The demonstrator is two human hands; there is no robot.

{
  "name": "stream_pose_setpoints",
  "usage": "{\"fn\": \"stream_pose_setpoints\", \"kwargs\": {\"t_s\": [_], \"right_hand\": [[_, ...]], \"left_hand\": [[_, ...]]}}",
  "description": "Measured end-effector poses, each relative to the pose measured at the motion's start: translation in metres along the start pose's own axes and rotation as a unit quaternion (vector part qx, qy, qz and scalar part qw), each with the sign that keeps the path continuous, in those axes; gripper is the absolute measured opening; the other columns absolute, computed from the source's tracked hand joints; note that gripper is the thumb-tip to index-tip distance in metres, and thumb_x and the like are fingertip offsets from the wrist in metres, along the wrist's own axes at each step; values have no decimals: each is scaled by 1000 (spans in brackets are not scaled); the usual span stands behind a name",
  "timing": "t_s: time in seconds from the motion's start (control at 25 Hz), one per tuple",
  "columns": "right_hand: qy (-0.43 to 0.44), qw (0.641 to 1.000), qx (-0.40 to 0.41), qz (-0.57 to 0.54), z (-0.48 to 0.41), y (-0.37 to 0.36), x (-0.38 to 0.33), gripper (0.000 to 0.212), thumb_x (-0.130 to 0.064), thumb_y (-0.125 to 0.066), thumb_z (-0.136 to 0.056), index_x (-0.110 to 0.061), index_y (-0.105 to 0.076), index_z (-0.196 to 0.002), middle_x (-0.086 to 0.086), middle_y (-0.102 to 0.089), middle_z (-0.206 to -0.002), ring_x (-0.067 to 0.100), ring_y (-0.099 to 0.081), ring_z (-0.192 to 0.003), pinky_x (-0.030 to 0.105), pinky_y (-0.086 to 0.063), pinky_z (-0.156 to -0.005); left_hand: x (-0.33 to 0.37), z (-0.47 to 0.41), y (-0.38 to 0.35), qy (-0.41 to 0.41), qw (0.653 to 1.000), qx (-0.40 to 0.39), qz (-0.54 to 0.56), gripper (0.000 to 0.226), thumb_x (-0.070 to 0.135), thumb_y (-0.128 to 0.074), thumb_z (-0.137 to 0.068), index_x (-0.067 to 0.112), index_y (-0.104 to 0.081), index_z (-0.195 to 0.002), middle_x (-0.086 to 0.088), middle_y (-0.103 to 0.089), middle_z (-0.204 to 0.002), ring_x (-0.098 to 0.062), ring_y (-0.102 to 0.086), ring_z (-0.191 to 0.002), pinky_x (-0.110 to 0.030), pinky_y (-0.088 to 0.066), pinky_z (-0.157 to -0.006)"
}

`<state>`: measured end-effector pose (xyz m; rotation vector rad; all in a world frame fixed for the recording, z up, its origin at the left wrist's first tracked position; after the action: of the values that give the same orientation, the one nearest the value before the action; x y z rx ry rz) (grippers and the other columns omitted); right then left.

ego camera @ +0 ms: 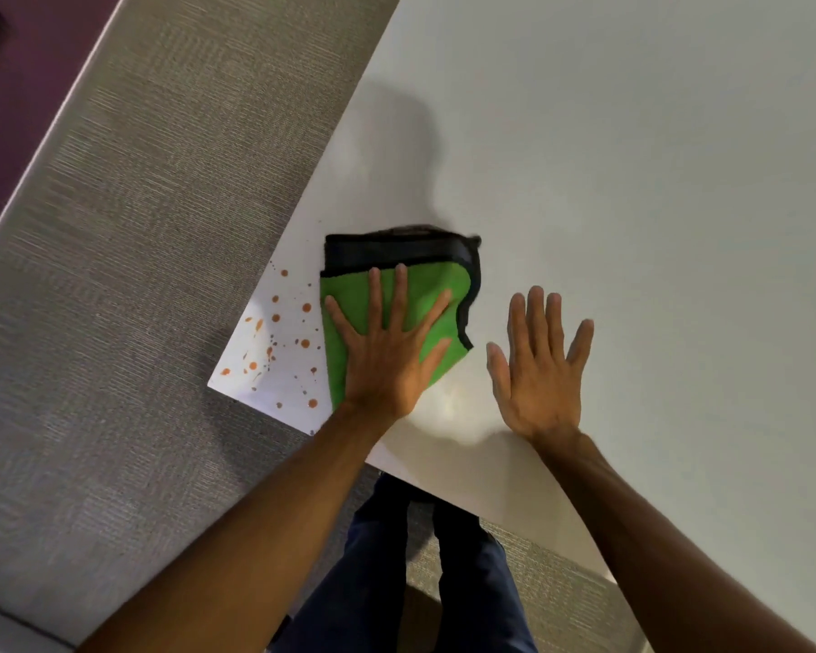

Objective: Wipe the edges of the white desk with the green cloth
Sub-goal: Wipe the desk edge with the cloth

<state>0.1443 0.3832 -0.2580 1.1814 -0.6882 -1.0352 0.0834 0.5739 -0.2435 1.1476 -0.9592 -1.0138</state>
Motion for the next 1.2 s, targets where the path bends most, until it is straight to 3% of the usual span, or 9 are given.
{"fn": "stream_pose_setpoints", "kwargs": {"t_s": [0.24,0.4,0.56,0.68,0.84,1.0,1.12,1.2], "right_hand": [[-9,999,37,6,-24,1,1,75,-60,-4,-103,-20,2,-165,5,6,-175,28,4,-162,66,-9,-127],[-3,1000,25,-10,-25,4,0,75,-59,1,-102,-19,4,-165,6,9,-174,28,6,-162,66,-7,-127],[-4,1000,25,-6,-23,5,-1,74,-58,1,-103,-19,1,-165,7,7,-174,28,5,-162,67,-8,-126],[-4,1000,22,-7,-26,6,-1,73,-58,-2,-103,-19,1,-165,6,7,-174,28,5,-162,66,-8,-126],[-8,999,35,-7,-24,6,-3,74,-58,1,-102,-20,1,-165,5,8,-174,27,6,-162,65,-7,-127],[-7,999,45,-9,-25,4,-1,72,-56,-3,-104,-20,0,-165,5,7,-175,26,4,-162,65,-7,-127],[-4,999,50,-12,-25,4,-1,71,-54,-7,-104,-19,1,-165,5,8,-174,26,4,-162,65,-7,-127],[-3,999,52,-16,-25,3,-1,72,-56,-4,-104,-19,0,-165,5,7,-175,26,4,-162,64,-6,-127]], "left_hand": [[-4,-22,-4,26,1000,6,2,69,61,-29,-94,43,-9,-157,-11,-2,-169,-44,0,-153,-84,-10,-104],[-14,15,-10,-101,995,8,-12,59,60,-29,-98,38,-31,-153,-12,-14,-168,-45,-9,-152,-85,-12,-103],[-24,51,-16,-184,983,0,-25,59,64,-24,-99,38,-37,-151,-13,-21,-166,-44,-13,-152,-84,-16,-103],[-21,27,-14,-127,991,12,-44,60,62,-27,-97,38,-33,-152,-12,-18,-167,-44,-14,-152,-85,-16,-102],[-29,-21,-1,-61,990,122,-21,66,53,-48,-96,25,-33,-155,-7,-30,-163,-44,-28,-148,-86,-22,-99],[-48,-59,20,15,980,197,36,58,47,-35,-106,17,-33,-155,-6,-34,-162,-39,-28,-149,-82,-16,-107],[-63,-87,22,-13,994,105,11,59,54,-30,-105,21,-36,-154,-10,-27,-164,-41,-20,-152,-83,-16,-106],[-78,-105,20,0,1000,21,6,74,75,-25,-94,38,-20,-157,-13,-6,-168,-41,-3,-154,-84,-5,-108]]}}
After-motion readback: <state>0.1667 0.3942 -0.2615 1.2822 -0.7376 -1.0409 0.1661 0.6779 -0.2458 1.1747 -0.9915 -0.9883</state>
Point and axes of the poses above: each hand's wrist, its own z-axis away from the middle knuckle, its own y-axis out of the back of the hand, x = y × z, the point moved 4 cm from there along -z, towards the middle knuckle
